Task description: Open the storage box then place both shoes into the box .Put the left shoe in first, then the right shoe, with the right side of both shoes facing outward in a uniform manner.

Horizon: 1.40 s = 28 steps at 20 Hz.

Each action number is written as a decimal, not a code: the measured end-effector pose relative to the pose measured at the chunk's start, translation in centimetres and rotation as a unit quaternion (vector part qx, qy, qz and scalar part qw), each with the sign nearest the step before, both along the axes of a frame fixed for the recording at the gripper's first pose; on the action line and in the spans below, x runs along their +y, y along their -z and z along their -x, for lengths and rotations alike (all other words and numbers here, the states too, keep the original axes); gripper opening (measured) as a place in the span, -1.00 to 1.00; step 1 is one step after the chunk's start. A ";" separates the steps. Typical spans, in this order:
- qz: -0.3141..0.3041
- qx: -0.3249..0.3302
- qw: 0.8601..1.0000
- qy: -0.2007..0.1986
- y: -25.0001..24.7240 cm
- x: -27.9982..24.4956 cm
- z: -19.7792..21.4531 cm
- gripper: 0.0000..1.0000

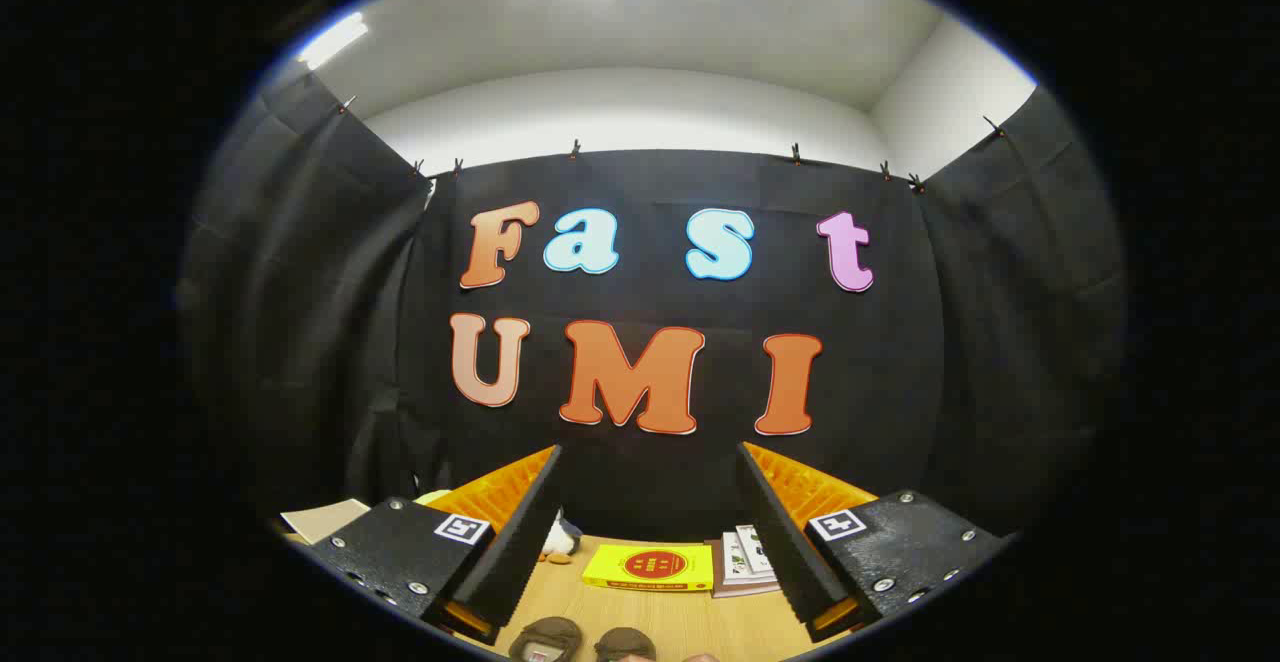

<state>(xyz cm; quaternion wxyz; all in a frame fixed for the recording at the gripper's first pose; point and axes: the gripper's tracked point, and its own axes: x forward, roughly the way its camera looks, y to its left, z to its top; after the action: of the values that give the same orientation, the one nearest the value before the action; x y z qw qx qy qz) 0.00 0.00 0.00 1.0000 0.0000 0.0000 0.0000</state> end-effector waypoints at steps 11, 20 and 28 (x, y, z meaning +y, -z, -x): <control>-0.009 0.002 1.000 -0.026 -0.3 1.1 0.4 1.00; -0.016 0.018 0.999 -0.022 0.7 0.7 0.2 1.00; -0.049 0.052 0.996 -0.052 2.9 2.5 0.2 1.00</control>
<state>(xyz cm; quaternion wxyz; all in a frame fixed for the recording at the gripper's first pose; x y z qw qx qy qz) -0.22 2.46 -2.87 0.9961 0.0488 0.0522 0.0519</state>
